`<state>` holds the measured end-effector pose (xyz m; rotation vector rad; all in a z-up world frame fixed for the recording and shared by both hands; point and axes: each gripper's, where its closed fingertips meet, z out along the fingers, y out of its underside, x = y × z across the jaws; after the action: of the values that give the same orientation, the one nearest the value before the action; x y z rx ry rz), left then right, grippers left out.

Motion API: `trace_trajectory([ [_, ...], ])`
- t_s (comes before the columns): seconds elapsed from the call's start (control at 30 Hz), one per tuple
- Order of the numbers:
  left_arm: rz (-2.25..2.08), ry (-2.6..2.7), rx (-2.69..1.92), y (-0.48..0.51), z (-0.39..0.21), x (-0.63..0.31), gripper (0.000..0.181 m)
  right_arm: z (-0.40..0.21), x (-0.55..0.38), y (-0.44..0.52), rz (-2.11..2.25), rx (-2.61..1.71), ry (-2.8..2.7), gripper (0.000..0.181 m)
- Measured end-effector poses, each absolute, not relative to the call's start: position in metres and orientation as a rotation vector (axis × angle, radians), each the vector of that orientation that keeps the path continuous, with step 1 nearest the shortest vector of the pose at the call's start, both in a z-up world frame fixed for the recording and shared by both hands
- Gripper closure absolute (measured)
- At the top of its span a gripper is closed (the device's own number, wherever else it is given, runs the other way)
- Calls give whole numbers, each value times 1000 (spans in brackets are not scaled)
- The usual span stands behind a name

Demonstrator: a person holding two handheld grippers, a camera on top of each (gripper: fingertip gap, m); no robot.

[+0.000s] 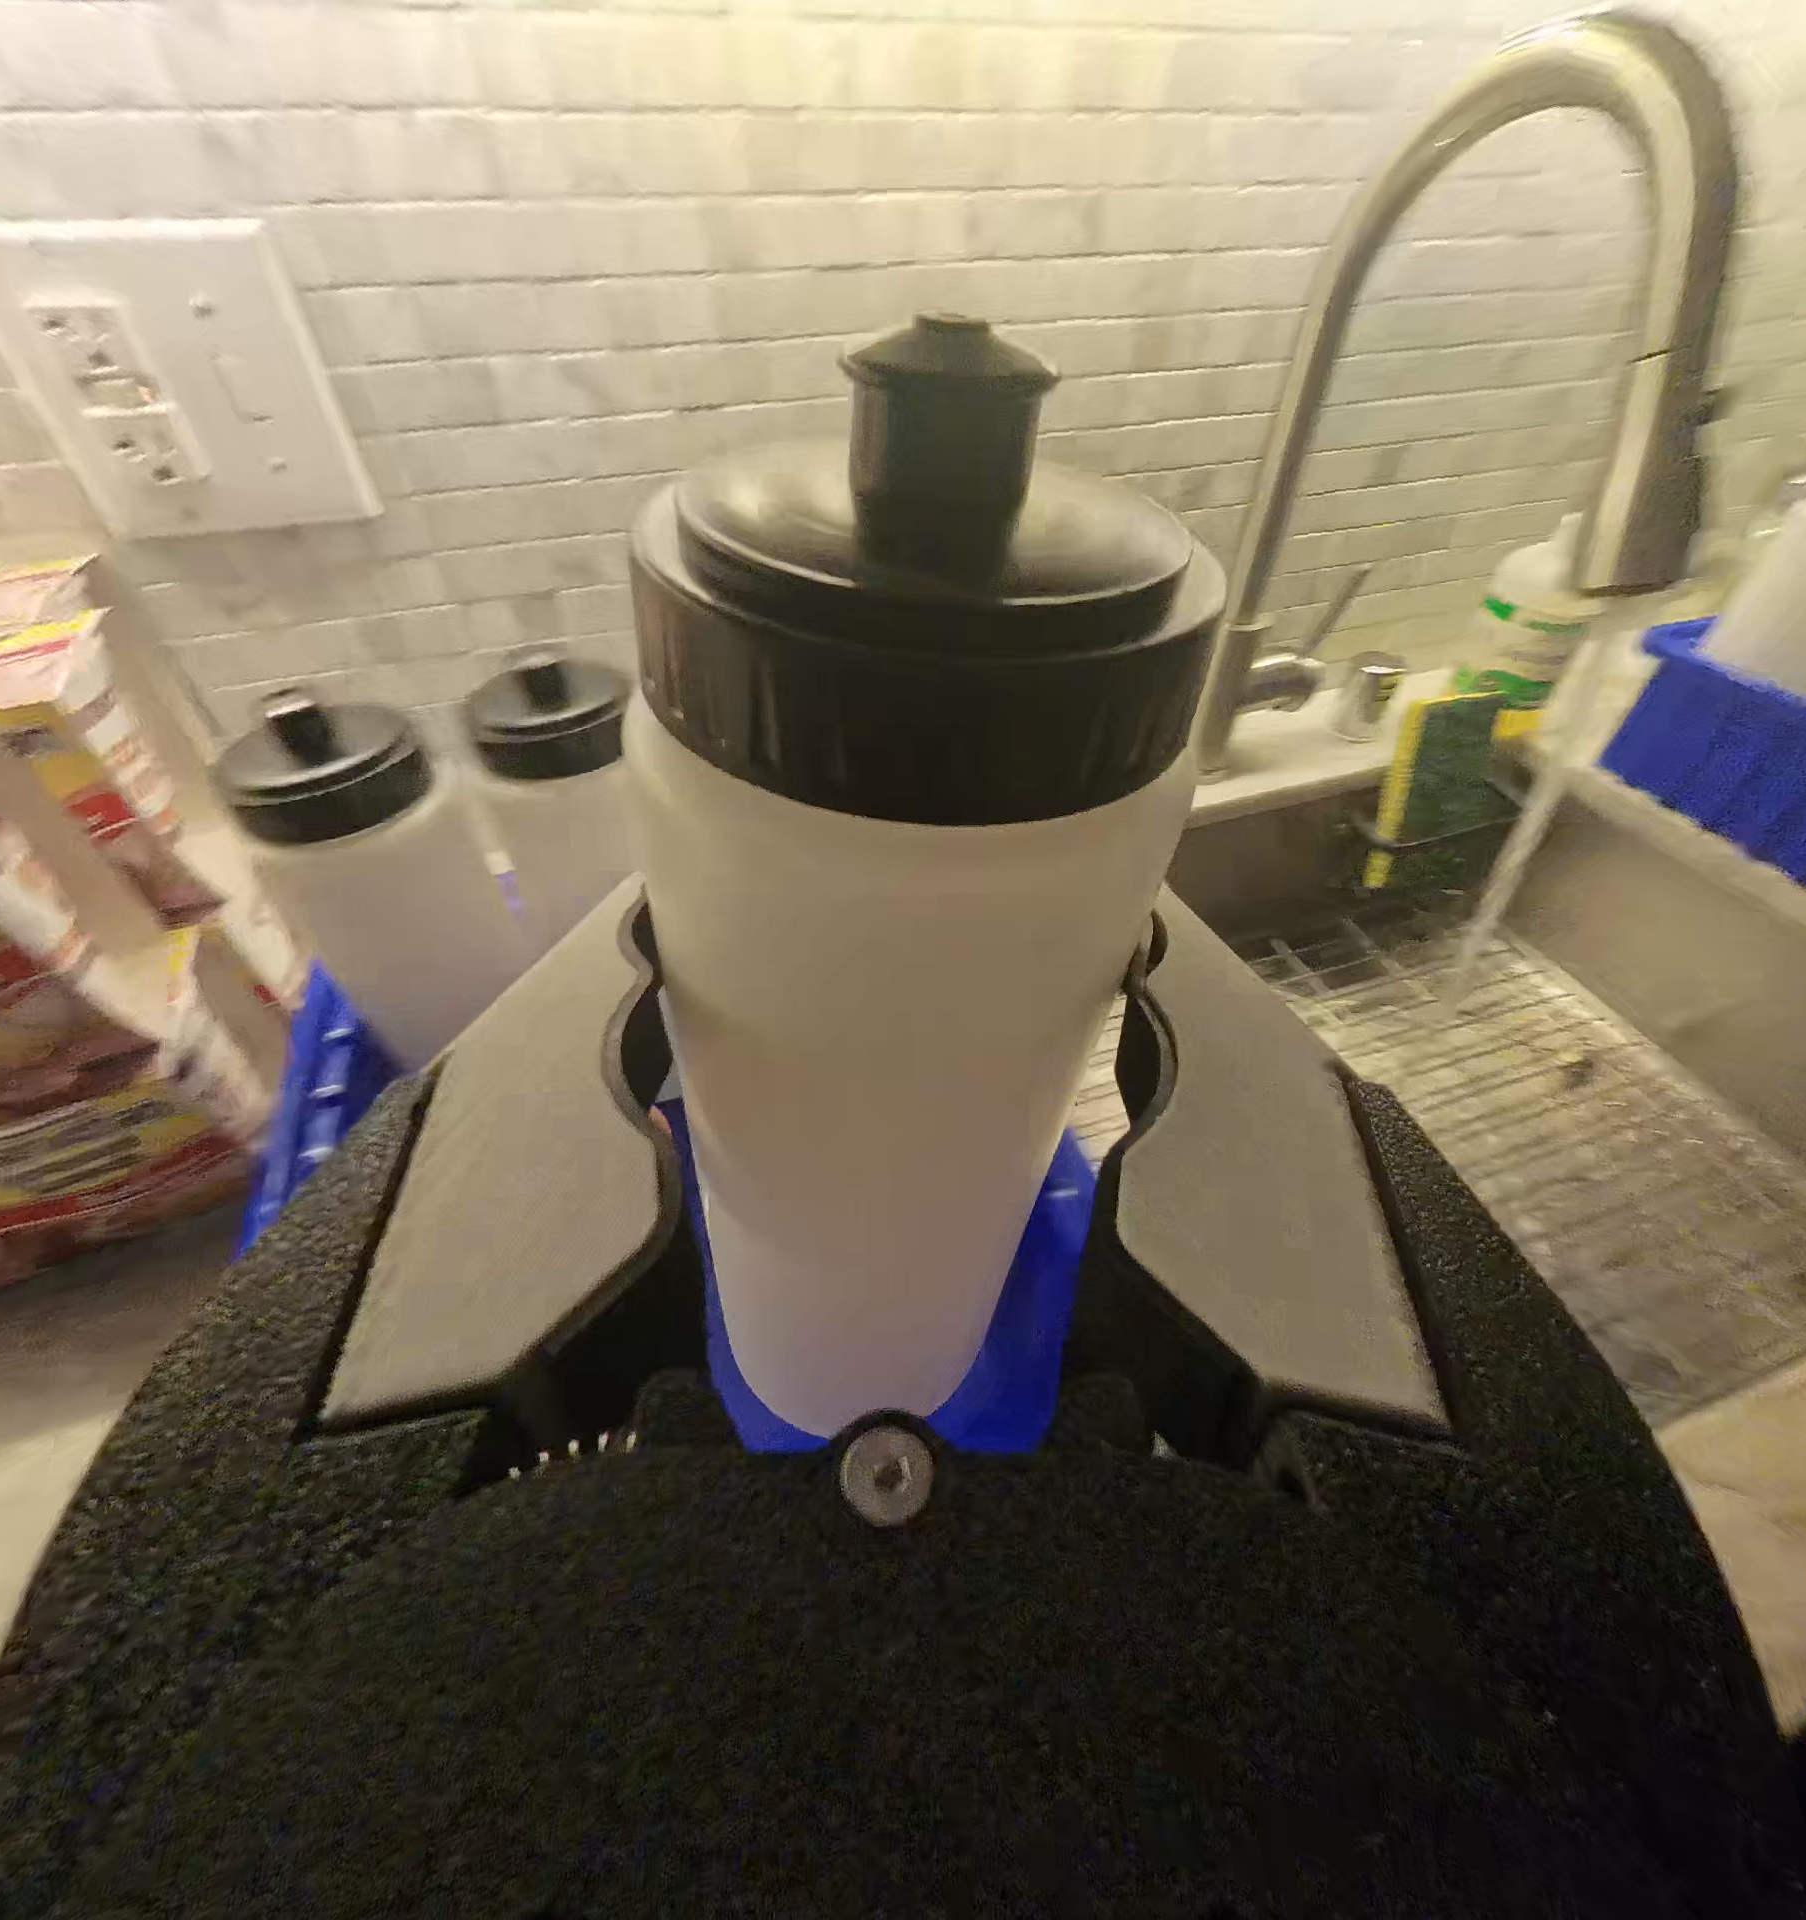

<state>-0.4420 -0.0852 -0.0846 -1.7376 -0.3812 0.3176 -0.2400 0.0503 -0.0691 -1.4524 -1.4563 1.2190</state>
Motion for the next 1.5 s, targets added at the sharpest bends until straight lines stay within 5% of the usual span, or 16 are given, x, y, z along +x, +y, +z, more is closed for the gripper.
trace_trajectory([
  [0.27,187,-220,-1792,53,-75,-274,94,-7,-249,42,1389,-1284,-1560,79],
  [0.4,175,-61,-1827,108,-69,-200,94,-12,-216,73,1368,-1244,-1584,102],
  [0.5,168,-16,-1803,133,-61,-165,93,-3,-185,98,1427,-1240,-1559,103],
  [0.7,90,-17,-1791,173,-65,-117,67,15,-142,129,1578,-1281,-1530,103],
  [0.9,91,107,-1821,191,-68,-86,78,12,-106,132,1588,-1168,-1672,105],
  [1.2,-708,493,-1688,153,-40,17,94,39,-16,94,2095,-480,-2317,103],
  [1.5,-199,272,-1757,185,-39,-19,67,54,-52,109,2029,-788,-1748,103],
])
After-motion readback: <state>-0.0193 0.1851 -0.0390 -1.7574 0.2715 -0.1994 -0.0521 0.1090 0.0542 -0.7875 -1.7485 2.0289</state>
